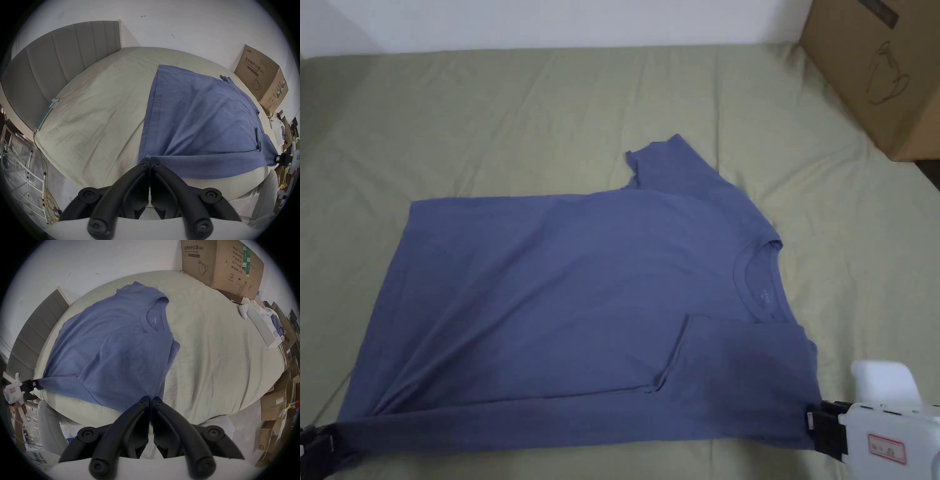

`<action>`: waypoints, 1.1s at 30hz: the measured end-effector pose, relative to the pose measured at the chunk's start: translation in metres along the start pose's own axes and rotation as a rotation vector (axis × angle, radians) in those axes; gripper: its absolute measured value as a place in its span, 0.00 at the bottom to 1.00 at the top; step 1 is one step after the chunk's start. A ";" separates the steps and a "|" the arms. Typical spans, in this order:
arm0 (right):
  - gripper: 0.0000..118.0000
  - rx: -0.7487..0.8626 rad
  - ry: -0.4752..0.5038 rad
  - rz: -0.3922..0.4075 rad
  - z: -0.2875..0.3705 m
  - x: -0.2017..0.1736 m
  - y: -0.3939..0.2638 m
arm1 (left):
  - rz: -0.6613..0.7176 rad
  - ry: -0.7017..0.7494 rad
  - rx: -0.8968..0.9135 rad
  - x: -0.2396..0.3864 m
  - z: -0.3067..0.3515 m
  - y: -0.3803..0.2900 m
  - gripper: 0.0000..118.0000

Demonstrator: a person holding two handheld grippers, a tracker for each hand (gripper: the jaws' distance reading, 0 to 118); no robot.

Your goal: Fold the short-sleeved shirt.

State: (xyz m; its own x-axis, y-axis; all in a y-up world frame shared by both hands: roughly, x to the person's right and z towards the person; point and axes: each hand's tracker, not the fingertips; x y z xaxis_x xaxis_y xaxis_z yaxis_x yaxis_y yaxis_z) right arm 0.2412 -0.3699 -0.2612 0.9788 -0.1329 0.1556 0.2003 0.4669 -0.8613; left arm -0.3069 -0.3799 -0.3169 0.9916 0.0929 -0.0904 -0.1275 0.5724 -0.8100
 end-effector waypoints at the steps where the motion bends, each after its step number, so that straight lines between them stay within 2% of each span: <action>1: 0.03 0.010 0.005 -0.003 0.004 0.002 0.006 | -0.002 -0.001 0.004 0.001 0.001 0.002 0.00; 5: 0.03 0.053 0.044 -0.014 0.010 0.007 0.044 | -0.025 0.000 0.027 0.004 0.002 0.027 0.00; 8: 0.03 0.079 0.035 0.015 -0.001 0.007 0.082 | -0.042 0.010 0.046 0.007 -0.010 0.058 0.00; 11: 0.03 0.073 0.028 0.039 -0.030 0.008 0.124 | -0.052 0.004 0.043 0.012 -0.035 0.089 0.00; 15: 0.03 0.014 -0.006 0.009 -0.076 0.007 0.168 | -0.077 0.019 -0.008 0.020 -0.079 0.123 0.00; 17: 0.03 -0.008 -0.040 0.024 -0.099 0.003 0.181 | -0.087 0.043 -0.033 0.027 -0.098 0.131 0.00; 19: 0.03 -0.036 -0.049 0.027 -0.116 0.002 0.188 | -0.125 0.071 -0.023 0.033 -0.109 0.134 0.10; 20: 0.03 -0.044 -0.062 0.020 -0.121 0.001 0.190 | -0.151 0.083 -0.016 0.036 -0.113 0.134 0.22; 21: 0.03 -0.044 -0.065 0.022 -0.124 0.001 0.190 | -0.164 0.103 -0.018 0.039 -0.114 0.135 0.22; 22: 0.03 -0.046 -0.061 0.023 -0.124 0.001 0.190 | -0.171 0.127 -0.018 0.036 -0.113 0.136 0.27; 23: 0.04 -0.045 -0.048 0.020 -0.122 0.002 0.188 | -0.161 0.106 -0.023 0.034 -0.111 0.135 0.39; 24: 0.15 -0.043 -0.029 0.028 -0.120 0.003 0.185 | -0.150 0.095 -0.024 0.030 -0.105 0.134 0.62; 25: 0.34 -0.040 -0.036 0.041 -0.114 0.003 0.180 | -0.131 0.077 -0.019 0.025 -0.098 0.131 0.70; 26: 0.57 -0.032 -0.039 0.051 -0.109 0.005 0.175 | -0.119 0.062 -0.020 0.018 -0.091 0.129 0.71; 27: 0.76 -0.023 -0.039 0.056 -0.102 0.006 0.170 | -0.113 0.063 -0.018 0.015 -0.084 0.125 0.71; 31: 0.74 0.031 -0.023 0.017 -0.061 0.013 0.144 | -0.090 0.023 0.007 0.001 -0.046 0.099 0.69; 32: 0.73 0.053 0.002 -0.004 -0.051 0.015 0.134 | -0.081 -0.002 0.005 0.000 -0.036 0.090 0.63; 33: 0.60 0.072 0.029 -0.025 -0.042 0.016 0.125 | -0.067 -0.025 0.013 -0.001 -0.027 0.082 0.43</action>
State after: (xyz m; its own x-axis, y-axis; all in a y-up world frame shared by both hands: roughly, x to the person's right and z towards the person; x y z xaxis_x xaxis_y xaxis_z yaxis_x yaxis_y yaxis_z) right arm 0.2805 -0.3497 -0.3868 0.9720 -0.1701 0.1619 0.2284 0.5243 -0.8203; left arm -0.3173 -0.3553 -0.3990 0.9970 0.0745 -0.0210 -0.0609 0.5888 -0.8060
